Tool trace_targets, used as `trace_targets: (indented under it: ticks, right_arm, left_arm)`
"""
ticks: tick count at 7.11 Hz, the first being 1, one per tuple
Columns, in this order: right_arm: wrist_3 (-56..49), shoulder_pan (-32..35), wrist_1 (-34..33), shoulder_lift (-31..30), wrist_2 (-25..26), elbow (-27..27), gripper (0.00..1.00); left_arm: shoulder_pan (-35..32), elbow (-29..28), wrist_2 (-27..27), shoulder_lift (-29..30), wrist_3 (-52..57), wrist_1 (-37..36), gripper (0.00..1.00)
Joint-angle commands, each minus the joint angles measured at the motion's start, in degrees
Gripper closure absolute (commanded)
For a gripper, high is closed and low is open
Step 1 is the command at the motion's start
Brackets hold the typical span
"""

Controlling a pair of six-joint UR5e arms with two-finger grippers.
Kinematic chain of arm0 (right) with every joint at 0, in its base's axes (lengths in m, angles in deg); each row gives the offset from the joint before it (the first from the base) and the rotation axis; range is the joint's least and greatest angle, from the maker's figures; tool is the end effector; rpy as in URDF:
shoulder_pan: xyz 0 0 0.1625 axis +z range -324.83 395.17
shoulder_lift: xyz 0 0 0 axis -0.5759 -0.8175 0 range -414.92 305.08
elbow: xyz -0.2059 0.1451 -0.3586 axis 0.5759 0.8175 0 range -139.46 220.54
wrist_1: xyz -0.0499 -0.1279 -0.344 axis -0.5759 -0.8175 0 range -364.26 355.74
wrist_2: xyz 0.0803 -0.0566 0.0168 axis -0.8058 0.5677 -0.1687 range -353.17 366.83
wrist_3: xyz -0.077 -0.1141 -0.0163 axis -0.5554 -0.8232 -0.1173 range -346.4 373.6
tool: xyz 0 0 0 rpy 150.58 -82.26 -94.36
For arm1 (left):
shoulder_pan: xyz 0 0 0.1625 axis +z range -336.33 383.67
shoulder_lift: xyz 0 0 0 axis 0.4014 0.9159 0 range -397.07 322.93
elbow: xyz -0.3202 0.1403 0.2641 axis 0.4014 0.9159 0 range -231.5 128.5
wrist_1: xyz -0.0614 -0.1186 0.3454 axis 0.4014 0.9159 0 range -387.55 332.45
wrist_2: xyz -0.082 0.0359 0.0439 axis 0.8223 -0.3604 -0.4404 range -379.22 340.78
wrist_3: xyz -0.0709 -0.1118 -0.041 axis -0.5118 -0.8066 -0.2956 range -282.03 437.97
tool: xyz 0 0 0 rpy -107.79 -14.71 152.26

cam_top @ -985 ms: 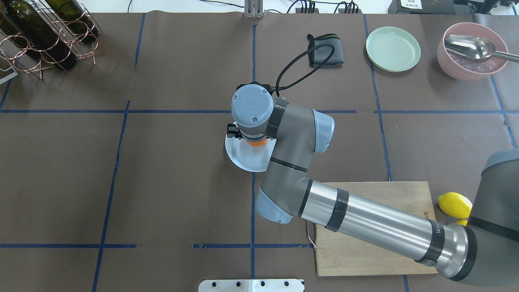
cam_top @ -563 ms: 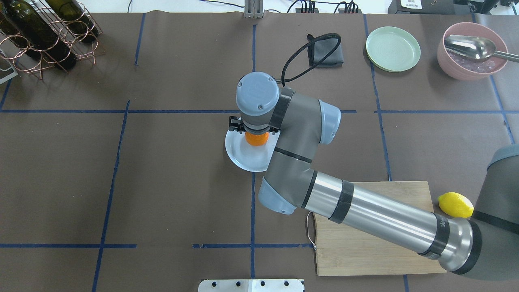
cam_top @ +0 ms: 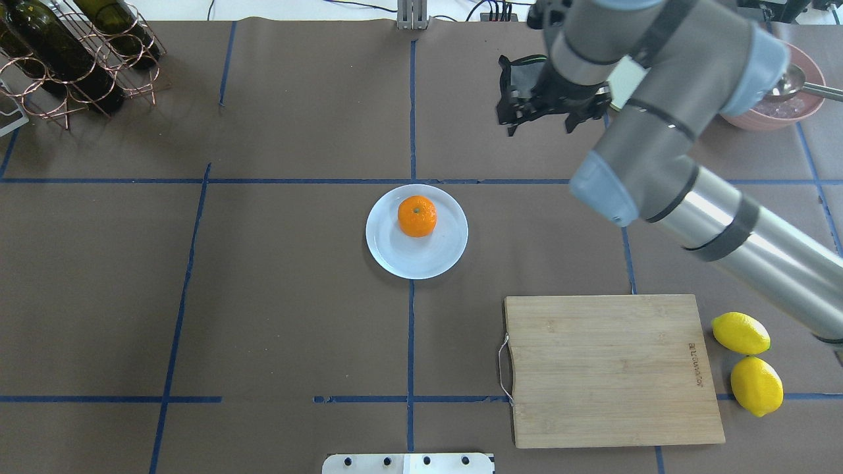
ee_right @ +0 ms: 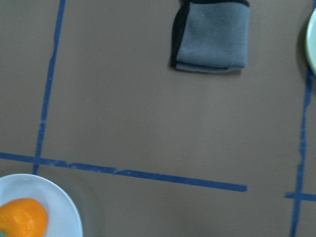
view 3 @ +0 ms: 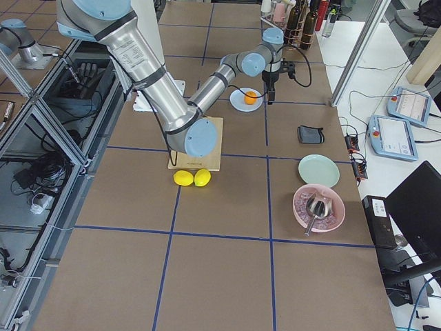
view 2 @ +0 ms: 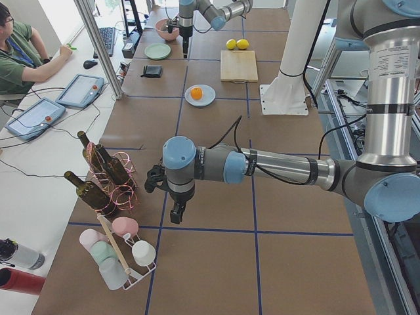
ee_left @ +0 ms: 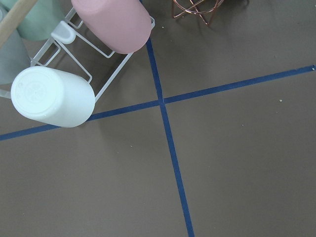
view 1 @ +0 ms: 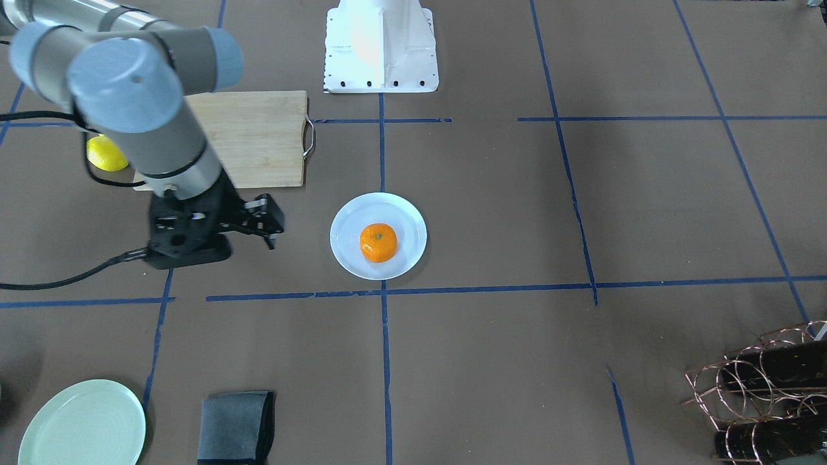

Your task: Pick orange to plate

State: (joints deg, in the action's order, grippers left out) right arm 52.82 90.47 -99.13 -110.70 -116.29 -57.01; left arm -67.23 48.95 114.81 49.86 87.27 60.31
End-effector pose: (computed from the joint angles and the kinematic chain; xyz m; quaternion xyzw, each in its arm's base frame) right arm -0.3247 -0.5701 0.3277 0.0798 -0.3984 -0.0542 0.9121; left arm -0.0437 -0.4269 0.6457 0.0756 0.3693 0.0850 0.9223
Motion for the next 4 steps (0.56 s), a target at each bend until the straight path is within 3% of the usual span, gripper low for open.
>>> trace_targets:
  ticks: [1, 2, 4]
  right_arm:
    - [-22.6, 11.5, -0.3, -9.5, -6.6, -1.9, 0.0]
    - [-31.7, 16.7, -0.6, -13.6, -7.5, -1.8, 0.0]
    - [-47.6, 24.6, -0.8, -17.6, -7.4, 4.7, 0.0]
  left_arm:
    - [-0.1, -0.3, -0.3, -0.5, 0.2, 0.0, 0.0]
    - [0.0, -0.4, -0.6, -0.8, 0.3, 0.1, 0.0]
    - [0.0, -1.0, -0.6, -0.8, 0.3, 0.2, 0.0]
